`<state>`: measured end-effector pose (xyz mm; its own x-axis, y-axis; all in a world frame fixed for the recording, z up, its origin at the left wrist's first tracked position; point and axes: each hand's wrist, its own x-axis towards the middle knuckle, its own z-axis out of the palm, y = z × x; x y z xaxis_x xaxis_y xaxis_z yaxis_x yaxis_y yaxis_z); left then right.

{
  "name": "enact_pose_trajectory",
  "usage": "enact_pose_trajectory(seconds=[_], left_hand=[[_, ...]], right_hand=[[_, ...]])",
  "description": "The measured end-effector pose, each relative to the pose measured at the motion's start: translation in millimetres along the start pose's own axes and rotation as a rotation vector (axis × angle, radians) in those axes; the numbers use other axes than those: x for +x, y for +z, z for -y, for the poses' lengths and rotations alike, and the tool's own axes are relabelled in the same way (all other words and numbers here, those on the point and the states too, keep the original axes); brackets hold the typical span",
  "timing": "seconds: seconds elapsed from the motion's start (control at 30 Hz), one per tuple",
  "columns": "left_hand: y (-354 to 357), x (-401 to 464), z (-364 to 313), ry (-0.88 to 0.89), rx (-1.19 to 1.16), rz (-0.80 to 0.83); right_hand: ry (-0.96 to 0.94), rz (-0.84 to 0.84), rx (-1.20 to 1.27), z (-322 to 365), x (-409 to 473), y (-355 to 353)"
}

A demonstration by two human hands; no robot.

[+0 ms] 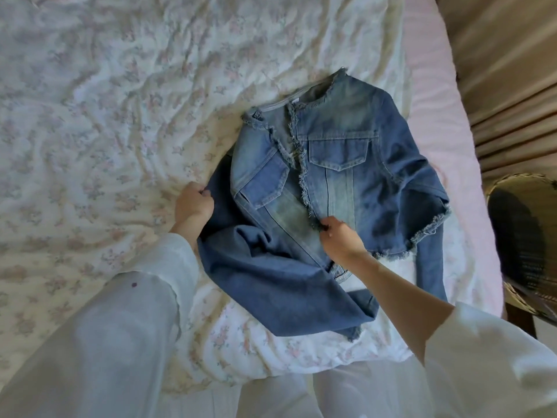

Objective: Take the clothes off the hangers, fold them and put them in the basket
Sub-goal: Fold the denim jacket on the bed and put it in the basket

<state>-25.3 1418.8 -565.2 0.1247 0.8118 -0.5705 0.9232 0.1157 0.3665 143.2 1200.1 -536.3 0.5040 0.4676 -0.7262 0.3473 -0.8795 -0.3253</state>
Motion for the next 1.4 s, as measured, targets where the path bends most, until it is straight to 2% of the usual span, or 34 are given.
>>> enact_pose_trajectory(seconds=[0.13, 0.27, 0.4, 0.5, 0.53, 0.6, 0.63, 0.7, 0.77, 0.8, 0.9, 0.97, 1.03, 1.1, 1.2, 1.27, 1.4], left_hand=[[-19, -5, -11, 0.086, -0.111, -0.203], [-64, 24, -19, 0.073, -0.083, -0.371], [-96, 50, -11, 0.014, 0.079, -0.384], [-87, 43, -13, 0.003, 0.079, -0.404], [-80, 36, -16, 0.063, 0.079, -0.454], [-64, 15, -29, 0.315, 0.069, -0.523], [-53, 3, -36, 0.452, 0.059, -0.471], [-24, -22, -44, 0.579, 0.06, -0.141], [5, -42, -42, 0.512, 0.192, 0.203], [17, -51, -39, 0.468, 0.291, 0.272], [46, -77, -33, 0.45, 0.477, 0.298], [57, -89, -34, 0.482, 0.523, 0.297], [64, -99, -36, 0.495, 0.582, 0.267], [69, -102, -37, 0.502, 0.645, 0.206], [76, -105, -38, 0.518, 0.68, 0.11], [77, -106, -37, 0.52, 0.662, 0.081], [74, -107, -30, 0.524, 0.564, 0.027]], right_hand=[[-0.102, -0.045, -0.017, 23, 2, 10], [-0.16, -0.027, -0.033, 45, 6, 13], [-0.129, -0.02, -0.085, 54, 14, 14], [-0.091, -0.04, -0.134, 57, 13, 14], [-0.096, -0.06, -0.162, 58, 13, 14], [-0.116, -0.09, -0.225, 58, 12, 14], [-0.126, -0.095, -0.259, 58, 13, 14], [-0.147, -0.086, -0.328, 56, 14, 12], [-0.173, -0.048, -0.38, 51, 14, 8], [-0.181, -0.035, -0.393, 46, 13, 5], [-0.114, -0.141, -0.357, 23, 10, -7], [-0.007, -0.286, -0.254, 5, 7, -14], [0.088, -0.351, -0.097, -13, 3, -18], [0.213, -0.367, 0.153, -28, 5, -20], [0.371, -0.282, 0.479, -37, 13, -22], [0.342, -0.211, 0.493, -37, 18, -22], [0.194, -0.068, 0.148, -32, 22, -22]])
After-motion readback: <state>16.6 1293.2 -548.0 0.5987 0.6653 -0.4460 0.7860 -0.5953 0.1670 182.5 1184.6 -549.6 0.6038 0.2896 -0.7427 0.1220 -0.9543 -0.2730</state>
